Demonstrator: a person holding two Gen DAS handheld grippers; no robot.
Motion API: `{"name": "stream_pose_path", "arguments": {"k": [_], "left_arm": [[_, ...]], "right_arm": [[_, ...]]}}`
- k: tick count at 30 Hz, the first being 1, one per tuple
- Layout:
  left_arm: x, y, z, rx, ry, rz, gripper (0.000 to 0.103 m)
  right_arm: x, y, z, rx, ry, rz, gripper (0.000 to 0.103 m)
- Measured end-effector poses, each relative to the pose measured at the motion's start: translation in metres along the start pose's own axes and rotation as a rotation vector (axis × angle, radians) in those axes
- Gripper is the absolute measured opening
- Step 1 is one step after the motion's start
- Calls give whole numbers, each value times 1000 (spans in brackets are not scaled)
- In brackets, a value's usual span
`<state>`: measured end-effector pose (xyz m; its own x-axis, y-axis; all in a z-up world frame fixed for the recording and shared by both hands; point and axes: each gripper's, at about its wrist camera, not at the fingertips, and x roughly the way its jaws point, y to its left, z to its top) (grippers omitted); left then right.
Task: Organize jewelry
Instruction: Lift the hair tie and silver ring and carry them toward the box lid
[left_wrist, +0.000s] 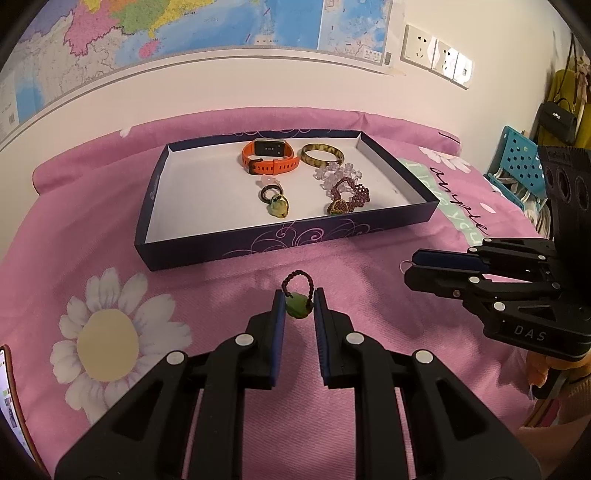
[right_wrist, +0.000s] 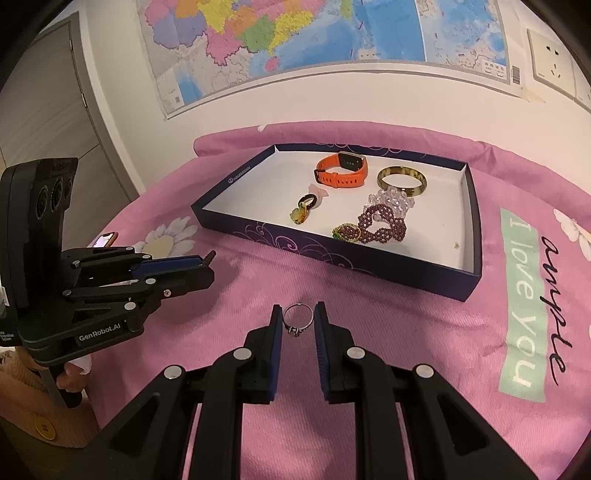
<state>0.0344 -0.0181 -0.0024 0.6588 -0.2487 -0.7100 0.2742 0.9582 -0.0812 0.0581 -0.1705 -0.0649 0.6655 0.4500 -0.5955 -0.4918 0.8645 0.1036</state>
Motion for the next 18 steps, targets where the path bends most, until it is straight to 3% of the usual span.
{"name": "stream_pose_path", "arguments": {"k": [18], "left_arm": [[-4,-2,6,9,-20,0,16]], "right_arm": [[-2,0,8,-1,-18,11,15]]}}
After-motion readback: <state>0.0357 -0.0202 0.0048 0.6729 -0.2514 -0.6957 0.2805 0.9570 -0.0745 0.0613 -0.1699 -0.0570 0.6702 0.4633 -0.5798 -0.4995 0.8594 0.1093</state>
